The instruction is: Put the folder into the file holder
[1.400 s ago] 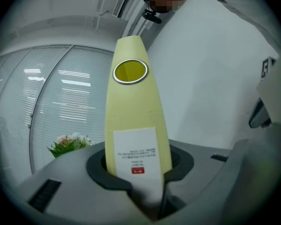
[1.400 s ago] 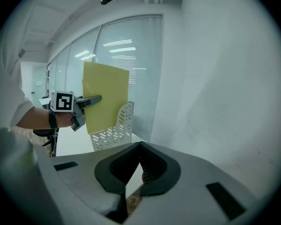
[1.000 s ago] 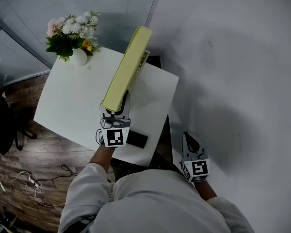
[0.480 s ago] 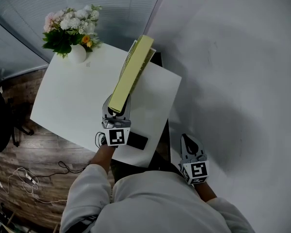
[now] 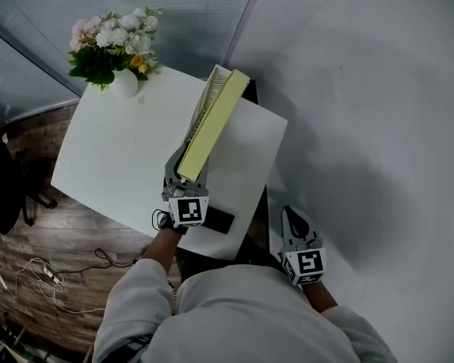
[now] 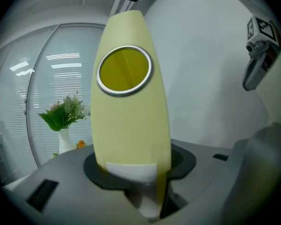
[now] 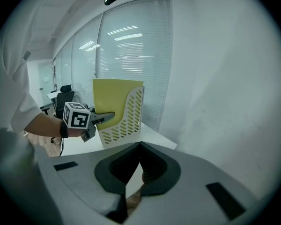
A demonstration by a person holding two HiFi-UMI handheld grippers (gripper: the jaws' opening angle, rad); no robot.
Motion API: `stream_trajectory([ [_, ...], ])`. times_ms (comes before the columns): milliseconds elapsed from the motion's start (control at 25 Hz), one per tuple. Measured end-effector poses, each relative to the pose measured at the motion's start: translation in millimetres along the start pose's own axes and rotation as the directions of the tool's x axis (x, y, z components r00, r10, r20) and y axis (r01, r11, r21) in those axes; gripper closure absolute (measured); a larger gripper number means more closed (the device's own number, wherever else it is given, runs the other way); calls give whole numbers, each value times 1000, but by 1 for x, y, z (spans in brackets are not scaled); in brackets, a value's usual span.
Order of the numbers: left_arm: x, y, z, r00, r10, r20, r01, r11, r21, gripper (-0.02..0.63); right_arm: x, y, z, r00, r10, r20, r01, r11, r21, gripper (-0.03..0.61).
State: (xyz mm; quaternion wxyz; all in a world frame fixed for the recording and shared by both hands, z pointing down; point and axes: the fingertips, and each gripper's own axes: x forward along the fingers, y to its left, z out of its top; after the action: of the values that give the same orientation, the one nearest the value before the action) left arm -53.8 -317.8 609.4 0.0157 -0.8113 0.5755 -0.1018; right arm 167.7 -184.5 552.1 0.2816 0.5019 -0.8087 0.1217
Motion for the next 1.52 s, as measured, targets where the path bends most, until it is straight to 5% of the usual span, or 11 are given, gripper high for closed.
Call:
stream_trajectory([
  [200, 3, -2, -15, 991, -3, -135, 2, 1000, -8, 405, 4, 4, 4, 1000, 7, 11, -8, 1000, 7, 566],
  [360, -3, -6, -26, 960, -62, -273, 45, 997, -69, 337, 4, 3, 6, 1000, 5, 20, -6, 1000, 20, 566],
  [680, -15, -16, -43, 929, -113, -352, 103, 994, -47, 336, 2, 10, 12, 999, 11, 45, -12, 1000, 28, 566],
  [1320, -88, 15, 7, 950, -114, -289, 110, 994, -31, 328, -16, 39, 43, 986, 32, 166, -37, 999, 23, 566],
  [1520, -144, 41, 55, 977, -100, -186, 92, 994, -50, 487, -26, 57, 64, 971, 43, 235, -48, 999, 14, 566],
])
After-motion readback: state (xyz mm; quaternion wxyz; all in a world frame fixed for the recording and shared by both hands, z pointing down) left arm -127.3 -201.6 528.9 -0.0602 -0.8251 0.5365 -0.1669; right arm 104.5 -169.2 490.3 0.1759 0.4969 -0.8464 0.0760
